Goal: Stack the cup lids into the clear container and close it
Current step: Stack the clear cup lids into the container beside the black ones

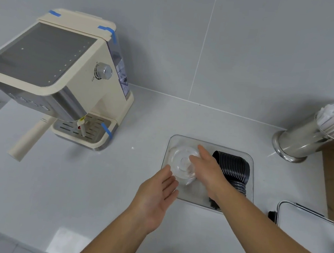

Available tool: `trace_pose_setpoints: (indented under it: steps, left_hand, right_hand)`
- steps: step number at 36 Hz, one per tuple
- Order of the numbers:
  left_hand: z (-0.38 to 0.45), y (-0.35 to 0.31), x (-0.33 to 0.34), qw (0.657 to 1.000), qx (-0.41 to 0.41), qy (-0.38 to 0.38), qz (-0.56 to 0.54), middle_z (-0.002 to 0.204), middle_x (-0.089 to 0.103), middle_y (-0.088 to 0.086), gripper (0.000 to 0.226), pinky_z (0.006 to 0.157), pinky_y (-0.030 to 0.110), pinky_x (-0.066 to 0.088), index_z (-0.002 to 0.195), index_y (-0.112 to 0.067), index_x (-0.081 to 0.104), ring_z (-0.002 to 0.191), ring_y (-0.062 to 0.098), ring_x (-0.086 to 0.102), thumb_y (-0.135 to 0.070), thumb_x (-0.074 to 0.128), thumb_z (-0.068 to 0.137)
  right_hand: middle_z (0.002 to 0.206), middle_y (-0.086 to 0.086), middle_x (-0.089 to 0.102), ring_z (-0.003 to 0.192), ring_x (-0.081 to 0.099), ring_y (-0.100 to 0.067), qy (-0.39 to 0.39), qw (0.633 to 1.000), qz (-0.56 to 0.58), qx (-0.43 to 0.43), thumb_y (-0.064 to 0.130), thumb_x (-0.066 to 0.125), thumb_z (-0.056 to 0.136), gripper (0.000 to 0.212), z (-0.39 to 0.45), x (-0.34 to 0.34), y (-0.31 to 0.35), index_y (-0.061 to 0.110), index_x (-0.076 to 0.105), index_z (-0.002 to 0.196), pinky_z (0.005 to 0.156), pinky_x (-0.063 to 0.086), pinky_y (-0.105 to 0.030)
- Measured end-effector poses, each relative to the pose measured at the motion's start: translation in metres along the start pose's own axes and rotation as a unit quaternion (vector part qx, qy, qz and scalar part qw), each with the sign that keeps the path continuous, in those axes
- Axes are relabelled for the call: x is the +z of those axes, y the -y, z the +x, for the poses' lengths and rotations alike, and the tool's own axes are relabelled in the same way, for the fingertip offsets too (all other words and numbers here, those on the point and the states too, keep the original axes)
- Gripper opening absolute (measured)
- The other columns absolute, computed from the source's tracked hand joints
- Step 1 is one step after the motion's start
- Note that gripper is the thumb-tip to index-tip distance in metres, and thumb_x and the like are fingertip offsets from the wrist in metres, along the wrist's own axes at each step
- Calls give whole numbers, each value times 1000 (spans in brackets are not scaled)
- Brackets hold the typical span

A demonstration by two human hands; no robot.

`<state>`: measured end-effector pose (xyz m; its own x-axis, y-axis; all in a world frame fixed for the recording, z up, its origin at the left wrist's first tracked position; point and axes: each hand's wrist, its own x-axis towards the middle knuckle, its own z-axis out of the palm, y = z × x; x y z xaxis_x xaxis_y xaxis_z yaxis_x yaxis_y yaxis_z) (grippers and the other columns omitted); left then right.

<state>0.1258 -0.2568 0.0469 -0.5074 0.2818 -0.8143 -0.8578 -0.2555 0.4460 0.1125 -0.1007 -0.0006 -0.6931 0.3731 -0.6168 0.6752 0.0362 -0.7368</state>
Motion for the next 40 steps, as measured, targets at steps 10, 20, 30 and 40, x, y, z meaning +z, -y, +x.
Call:
trace_pose_setpoints:
  steps: [10, 20, 30, 40]
  left_hand:
    - [15, -26, -23, 952, 194, -94, 216, 117, 70, -5, 27, 97, 30, 48, 117, -18, 69, 108, 16, 65, -17, 66, 91]
    - [38, -22, -27, 902, 186, -14, 389, 94, 77, -18, 32, 79, 18, 54, 92, -38, 76, 92, 0, 71, -9, 62, 88]
    - [41, -28, -38, 904, 185, 42, 384, 89, 77, -21, 34, 74, 15, 57, 97, -38, 72, 81, -4, 72, -7, 62, 92]
    - [41, -25, -38, 913, 192, 45, 357, 84, 76, -26, 37, 74, 13, 56, 95, -40, 71, 79, -8, 70, -5, 60, 93]
  right_hand:
    - [105, -2, 61, 88, 55, -17, 26, 996, 76, 37, 15, 58, 87, 29, -25, -6, -16, 32, 65, 109, 85, 48, -34]
    - [88, 3, 64, 74, 53, -16, -23, 990, 130, 57, 10, 56, 87, 36, -17, 21, -28, 42, 66, 99, 70, 49, -32]
    - [73, 1, 59, 65, 51, -18, -44, 993, 104, 22, 7, 54, 87, 51, -3, 17, -19, 56, 68, 92, 66, 47, -34]
    - [78, 3, 63, 71, 53, -17, -43, 989, 138, 28, 6, 51, 86, 51, 4, 16, -17, 53, 71, 90, 72, 47, -33]
